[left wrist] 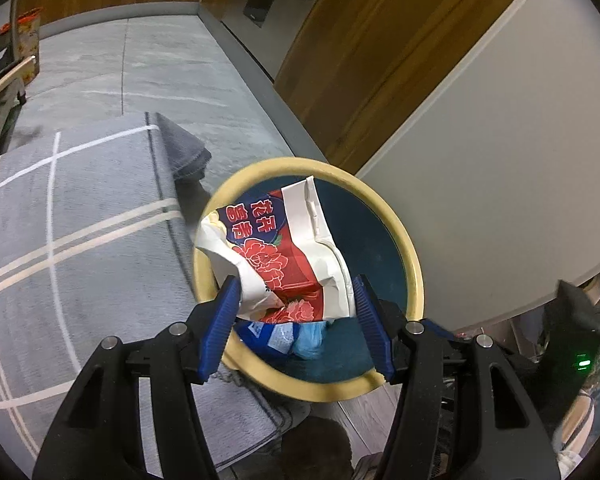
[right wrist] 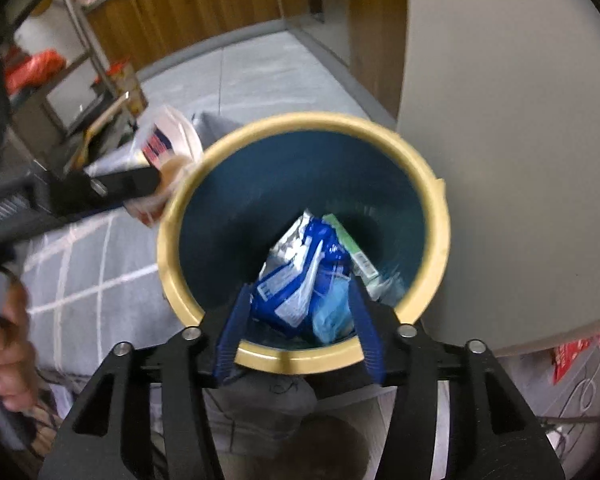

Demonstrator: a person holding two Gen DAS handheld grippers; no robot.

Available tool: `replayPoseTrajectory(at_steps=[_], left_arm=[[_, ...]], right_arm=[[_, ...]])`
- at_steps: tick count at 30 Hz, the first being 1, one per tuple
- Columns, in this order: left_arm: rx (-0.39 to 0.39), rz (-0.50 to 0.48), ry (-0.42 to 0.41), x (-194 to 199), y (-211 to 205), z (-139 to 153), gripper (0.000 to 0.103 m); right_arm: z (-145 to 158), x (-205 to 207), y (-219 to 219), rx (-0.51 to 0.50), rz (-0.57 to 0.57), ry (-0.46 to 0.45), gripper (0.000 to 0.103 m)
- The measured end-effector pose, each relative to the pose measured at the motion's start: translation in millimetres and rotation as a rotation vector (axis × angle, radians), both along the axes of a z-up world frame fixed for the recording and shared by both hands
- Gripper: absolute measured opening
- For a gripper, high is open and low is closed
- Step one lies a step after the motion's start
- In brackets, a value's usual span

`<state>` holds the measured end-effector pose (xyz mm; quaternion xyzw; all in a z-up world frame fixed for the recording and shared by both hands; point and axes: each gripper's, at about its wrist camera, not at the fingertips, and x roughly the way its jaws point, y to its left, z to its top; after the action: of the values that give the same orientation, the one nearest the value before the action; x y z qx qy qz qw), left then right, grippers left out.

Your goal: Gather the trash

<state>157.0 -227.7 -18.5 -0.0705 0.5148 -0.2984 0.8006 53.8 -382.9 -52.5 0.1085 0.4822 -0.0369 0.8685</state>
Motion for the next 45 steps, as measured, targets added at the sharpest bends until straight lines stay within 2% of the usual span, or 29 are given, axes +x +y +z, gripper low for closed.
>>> replayPoseTrajectory(at_steps=[10,14,18,24,29,37,45], left_arm=[[0.012,-0.1,0.017,0,-30,-18,0.059],[0.013,-0.116,0.013,-2,-35,-19,0.07],[0.008,-0.099,0.002,-2,-30,-15,0.077],[-0.003,-0.07,-0.007,-2,-14,-8,0.082],[0.007,-0.062,-0.031,-10,0,1,0.087],[0.064,-0.022,-0.119,-27,21,21,0.093],[0.089,0.028,-0.189,-46,39,36,0.097]], right_arm=[[20,-20,-30,0.066,-0.125,-0.088,0.055],[21,-24,-33,0.067,-0.136,-0.09,0.055],[20,-24,-33,0.067,-0.138,-0.084,0.057],[21,-28,-28,0.059,-0.129,-0.082,0.062],[24,-31,-25,0.051,-0.12,-0.089,0.07],[29,-38,-18,0.031,-0.09,-0.108,0.085],[36,-45,-9,0.007,-0.058,-0.135,0.09]])
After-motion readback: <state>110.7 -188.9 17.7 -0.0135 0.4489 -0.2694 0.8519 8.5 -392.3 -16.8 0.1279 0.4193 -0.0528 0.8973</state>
